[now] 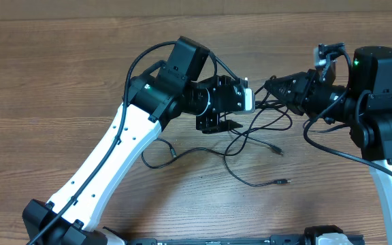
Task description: Untangle cables
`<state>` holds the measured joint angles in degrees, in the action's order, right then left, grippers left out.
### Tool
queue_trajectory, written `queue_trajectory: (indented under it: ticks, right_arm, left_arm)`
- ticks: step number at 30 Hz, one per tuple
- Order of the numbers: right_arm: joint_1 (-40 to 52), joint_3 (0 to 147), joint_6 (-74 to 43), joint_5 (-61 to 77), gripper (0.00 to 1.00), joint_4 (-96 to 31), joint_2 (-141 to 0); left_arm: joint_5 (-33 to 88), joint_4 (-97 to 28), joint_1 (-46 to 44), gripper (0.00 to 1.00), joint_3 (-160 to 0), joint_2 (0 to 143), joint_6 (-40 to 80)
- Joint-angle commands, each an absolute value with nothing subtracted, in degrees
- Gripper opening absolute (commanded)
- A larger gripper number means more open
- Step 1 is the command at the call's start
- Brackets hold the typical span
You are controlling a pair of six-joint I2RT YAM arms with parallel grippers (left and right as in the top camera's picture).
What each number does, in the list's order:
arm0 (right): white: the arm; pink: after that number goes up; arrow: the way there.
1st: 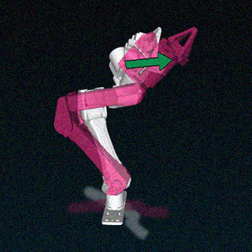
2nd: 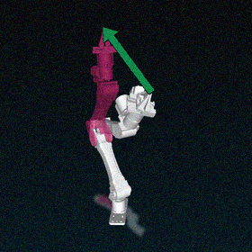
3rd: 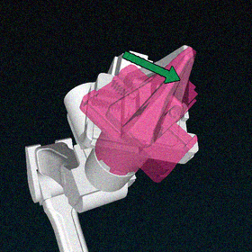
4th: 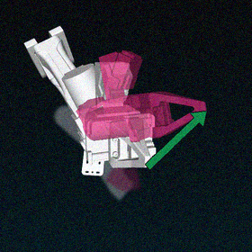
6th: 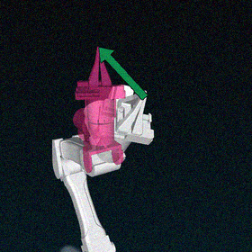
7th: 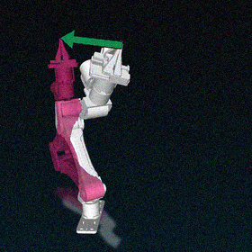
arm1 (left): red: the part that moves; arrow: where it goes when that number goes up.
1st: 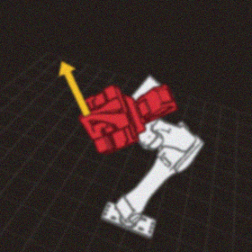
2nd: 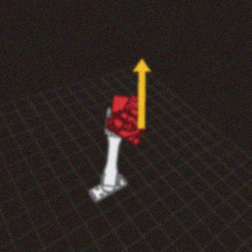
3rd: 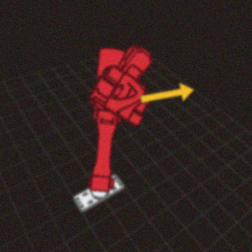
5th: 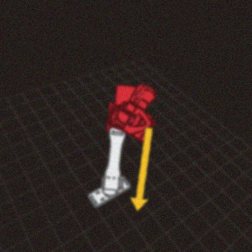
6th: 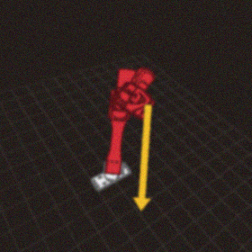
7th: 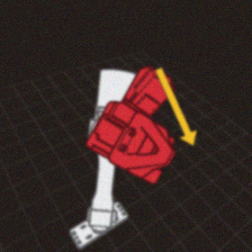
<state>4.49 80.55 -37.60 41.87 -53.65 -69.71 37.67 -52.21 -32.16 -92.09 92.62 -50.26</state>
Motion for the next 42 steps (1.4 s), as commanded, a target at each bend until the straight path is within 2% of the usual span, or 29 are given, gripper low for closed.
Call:
queue_trajectory:
  ticks: [1, 6, 7, 8, 11, 14, 18, 29, 33, 39, 40, 41, 42]
  right_arm:
    - [4.3, 81.0, -35.7, 48.1, 0.04, -53.6, -69.6]
    - [4.3, 81.0, -35.5, 51.7, 0.04, -53.7, -69.6]
    - [4.3, 81.0, -35.5, 52.2, 0.04, -53.7, -69.6]
    - [4.3, 81.0, -35.5, 52.4, 0.04, -53.7, -69.6]
    - [4.3, 81.0, -35.0, 52.4, 0.04, -53.7, -69.6]
    - [4.3, 81.0, -33.0, 52.1, 0.04, -54.2, -69.6]
    - [4.3, 81.0, -31.1, 43.0, 0.04, -58.9, -69.6]
    - [4.3, 81.0, -27.4, 29.4, 0.04, -66.6, -69.6]
    - [4.0, 81.0, -25.2, 28.7, 0.04, -67.4, -69.6]
    - [3.2, 81.0, -25.2, 19.9, 0.04, -70.8, -69.6]
    - [3.1, 81.0, -25.2, 19.4, 0.13, -71.1, -69.6]
    - [3.1, 81.0, -25.2, 19.4, 0.37, -71.0, -69.6]
    - [3.1, 81.0, -25.3, 19.7, 0.56, -71.0, -69.6]
  left_arm:
    - [42.0, -51.5, -32.2, 0.67, -92.7, 92.6, -55.3]
    - [42.0, -51.0, -32.2, 0.63, -92.7, 92.6, -55.3]
    - [42.0, -51.0, -32.2, 0.59, -92.7, 92.6, -55.3]
    - [42.0, -50.9, -32.2, 0.45, -92.7, 92.6, -55.3]
    - [41.8, -51.0, -32.2, 0.22, -92.7, 92.6, -55.3]
    - [41.4, -51.2, -32.1, 0.11, -92.7, 92.6, -55.3]
    - [41.4, -52.4, -31.9, 0.04, -92.7, 92.6, -55.2]
    - [40.4, -52.6, -28.1, 0.04, -92.7, 92.6, -49.1]
    - [36.8, -52.4, -26.1, 0.04, -92.7, 92.6, -43.1]
    - [36.6, -52.4, -22.7, 0.04, -92.7, 92.6, -36.9]
    - [37.2, -52.4, -22.4, 0.04, -92.7, 92.6, -36.4]
    - [38.1, -52.4, -22.2, 0.04, -92.7, 92.6, -35.9]
    - [38.9, -52.4, -22.1, 0.04, -92.7, 92.6, -35.9]
